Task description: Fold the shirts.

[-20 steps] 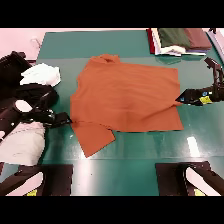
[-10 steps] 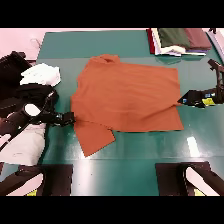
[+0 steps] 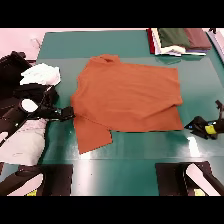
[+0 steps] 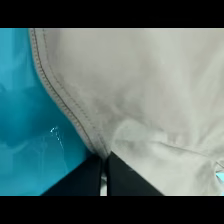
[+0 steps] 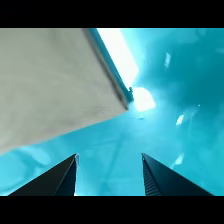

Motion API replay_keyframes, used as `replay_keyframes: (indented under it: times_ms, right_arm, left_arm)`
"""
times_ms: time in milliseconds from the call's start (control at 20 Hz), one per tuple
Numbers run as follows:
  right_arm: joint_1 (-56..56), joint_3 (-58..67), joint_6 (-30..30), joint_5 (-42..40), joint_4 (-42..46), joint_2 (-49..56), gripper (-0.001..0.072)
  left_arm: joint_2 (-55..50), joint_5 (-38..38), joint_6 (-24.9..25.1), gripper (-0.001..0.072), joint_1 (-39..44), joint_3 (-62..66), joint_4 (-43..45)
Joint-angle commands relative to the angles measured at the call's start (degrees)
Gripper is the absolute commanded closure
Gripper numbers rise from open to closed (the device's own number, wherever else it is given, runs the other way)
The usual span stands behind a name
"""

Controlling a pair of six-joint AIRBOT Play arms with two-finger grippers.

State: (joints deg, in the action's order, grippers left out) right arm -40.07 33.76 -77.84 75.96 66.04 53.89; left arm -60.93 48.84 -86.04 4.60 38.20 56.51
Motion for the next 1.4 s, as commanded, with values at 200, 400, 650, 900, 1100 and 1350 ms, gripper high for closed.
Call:
replay_keyframes:
  times_ms: [200, 400, 650, 900, 1100, 1350]
  right_arm:
    - [-1.55, -5.27, 5.11, -9.70, -11.23, 9.62, 0.0286]
    - [5.18, -1.18, 5.66, -13.62, -12.39, 13.60, 0.0409]
    - [14.69, 3.41, 6.43, -13.27, -11.89, 13.64, 0.0693]
    - [18.10, 19.93, 7.04, -10.21, -12.04, 0.35, 0.0693]
    - [18.08, 41.75, 6.97, -9.14, -11.82, -8.44, 0.0693]
    - [18.10, 65.81, 1.97, -5.92, -4.37, -12.11, 0.0693]
  left_arm:
    - [0.04, -0.02, 0.76, 0.0681, 0.00, 0.24, 0.02]
    - [0.04, 0.02, 0.52, 0.0681, 0.02, 0.24, -0.02]
    - [2.14, 0.04, -1.07, 0.0683, 0.00, 1.86, 1.09]
    - [15.10, 1.84, -6.67, 0.0683, 0.00, 19.58, 13.35]
    - [21.49, 2.27, -9.94, 0.0683, 0.00, 44.61, 19.85]
    - [21.99, 3.45, -10.19, 0.0683, 0.00, 70.88, 19.26]
